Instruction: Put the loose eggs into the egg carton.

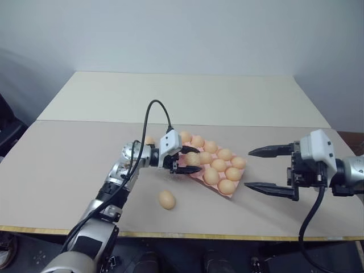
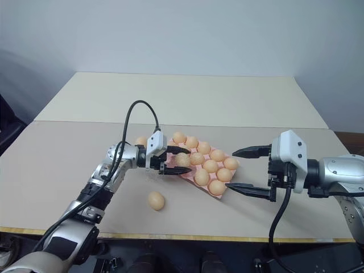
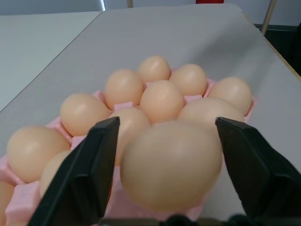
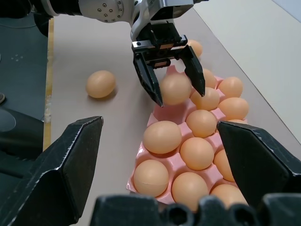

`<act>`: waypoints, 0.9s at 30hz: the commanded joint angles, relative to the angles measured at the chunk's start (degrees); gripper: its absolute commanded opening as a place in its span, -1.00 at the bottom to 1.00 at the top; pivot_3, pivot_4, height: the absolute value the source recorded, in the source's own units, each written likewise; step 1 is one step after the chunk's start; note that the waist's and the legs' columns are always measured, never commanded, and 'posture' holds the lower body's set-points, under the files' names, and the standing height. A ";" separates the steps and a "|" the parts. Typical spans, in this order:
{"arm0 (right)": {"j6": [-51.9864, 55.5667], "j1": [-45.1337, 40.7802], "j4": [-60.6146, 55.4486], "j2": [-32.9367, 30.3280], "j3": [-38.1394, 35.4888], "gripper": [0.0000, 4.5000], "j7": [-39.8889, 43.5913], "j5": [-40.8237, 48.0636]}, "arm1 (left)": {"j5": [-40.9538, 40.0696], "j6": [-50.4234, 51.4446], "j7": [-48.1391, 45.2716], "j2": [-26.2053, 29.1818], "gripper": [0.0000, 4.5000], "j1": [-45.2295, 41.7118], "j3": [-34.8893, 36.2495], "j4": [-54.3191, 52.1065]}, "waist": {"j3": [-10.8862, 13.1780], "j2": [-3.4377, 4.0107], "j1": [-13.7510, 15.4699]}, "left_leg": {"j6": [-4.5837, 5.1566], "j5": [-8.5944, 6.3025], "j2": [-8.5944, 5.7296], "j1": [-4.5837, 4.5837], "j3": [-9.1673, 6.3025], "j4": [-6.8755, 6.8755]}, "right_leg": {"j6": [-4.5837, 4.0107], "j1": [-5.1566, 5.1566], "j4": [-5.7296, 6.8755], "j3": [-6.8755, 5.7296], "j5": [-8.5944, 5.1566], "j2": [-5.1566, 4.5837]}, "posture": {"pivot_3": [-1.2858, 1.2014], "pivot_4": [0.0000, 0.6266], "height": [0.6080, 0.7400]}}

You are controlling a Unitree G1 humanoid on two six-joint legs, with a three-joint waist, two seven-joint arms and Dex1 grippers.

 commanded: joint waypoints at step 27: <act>-2.31 -3.46 4.71 0.67 1.33 1.00 3.37 0.39 | -22.46 12.46 -16.44 40.34 0.97 29.41 37.50 -21.60 | 0.02 0.04 -1.13 | -0.01 0.00 0.10 0.06 0.04 -0.07 | -0.01 -0.04 0.01 -0.04 -0.03 -0.02 | 0.03 -0.52 1.00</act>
